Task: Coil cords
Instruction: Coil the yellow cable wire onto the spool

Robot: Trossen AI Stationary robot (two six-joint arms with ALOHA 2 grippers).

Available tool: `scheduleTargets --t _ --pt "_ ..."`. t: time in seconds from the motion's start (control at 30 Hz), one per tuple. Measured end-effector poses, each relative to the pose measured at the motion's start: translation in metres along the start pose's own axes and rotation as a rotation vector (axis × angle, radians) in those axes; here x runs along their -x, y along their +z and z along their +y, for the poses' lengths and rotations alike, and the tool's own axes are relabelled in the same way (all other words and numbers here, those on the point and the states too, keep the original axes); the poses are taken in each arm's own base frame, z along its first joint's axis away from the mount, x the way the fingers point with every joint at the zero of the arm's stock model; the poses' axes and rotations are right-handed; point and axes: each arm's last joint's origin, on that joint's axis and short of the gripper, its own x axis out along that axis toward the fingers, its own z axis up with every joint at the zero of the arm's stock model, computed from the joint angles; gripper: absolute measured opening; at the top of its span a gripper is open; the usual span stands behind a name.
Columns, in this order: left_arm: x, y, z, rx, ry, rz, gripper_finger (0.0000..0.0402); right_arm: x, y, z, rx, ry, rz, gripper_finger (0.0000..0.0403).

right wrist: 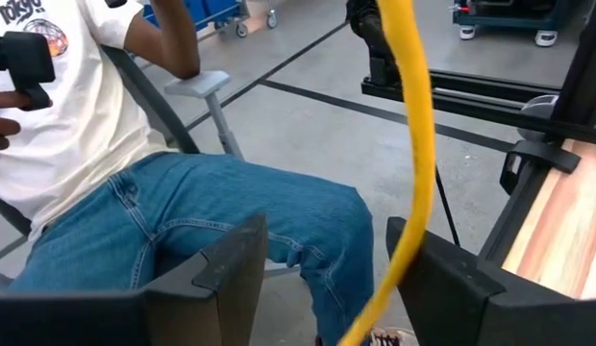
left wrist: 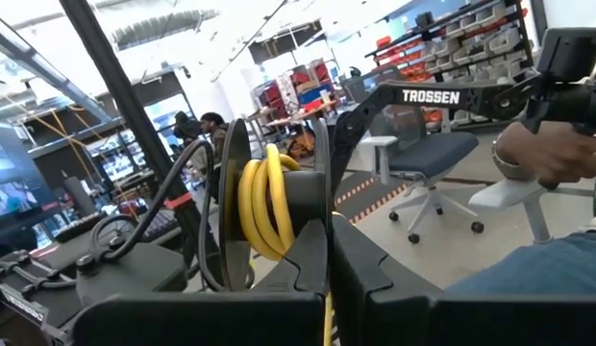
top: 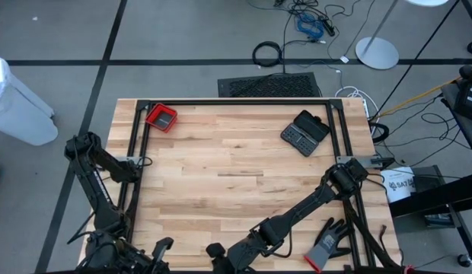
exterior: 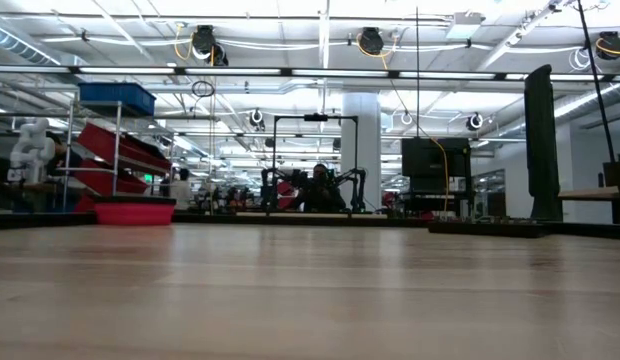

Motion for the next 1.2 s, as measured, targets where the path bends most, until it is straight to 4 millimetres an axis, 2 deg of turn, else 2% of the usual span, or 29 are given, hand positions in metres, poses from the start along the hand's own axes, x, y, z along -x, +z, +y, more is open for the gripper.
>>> scheduleTargets --t 0.13,0.37,0.5,0.63,0.97,1.07,1.2 --pt "0.000 0.000 0.000 0.000 0.010 0.005 0.0002 0.000 0.000 0.000 0.000 0.024 0.004 0.0178" --pt "0.000 0.000 0.001 0.000 0.023 0.012 0.0002 0.002 0.002 -0.006 0.002 0.016 -0.006 0.0104" --pt "0.000 0.000 0.001 0.000 0.023 0.012 0.0002 0.002 0.002 -0.007 -0.011 0.013 -0.006 0.0083" --pt "0.000 0.000 0.001 0.000 0.023 0.012 0.0002 0.001 0.001 -0.007 -0.048 0.014 -0.008 0.0085" --pt "0.000 0.000 0.001 -0.006 0.023 0.012 0.0002 -0.003 -0.001 -0.009 -0.045 0.012 -0.026 0.0157" --pt "0.000 0.000 0.001 -0.006 0.023 0.012 0.0002 -0.003 -0.001 -0.010 -0.042 0.012 -0.029 0.0153" --pt "0.000 0.000 0.001 -0.008 0.023 0.012 0.0002 -0.003 -0.001 -0.010 -0.041 0.010 -0.027 0.0122"
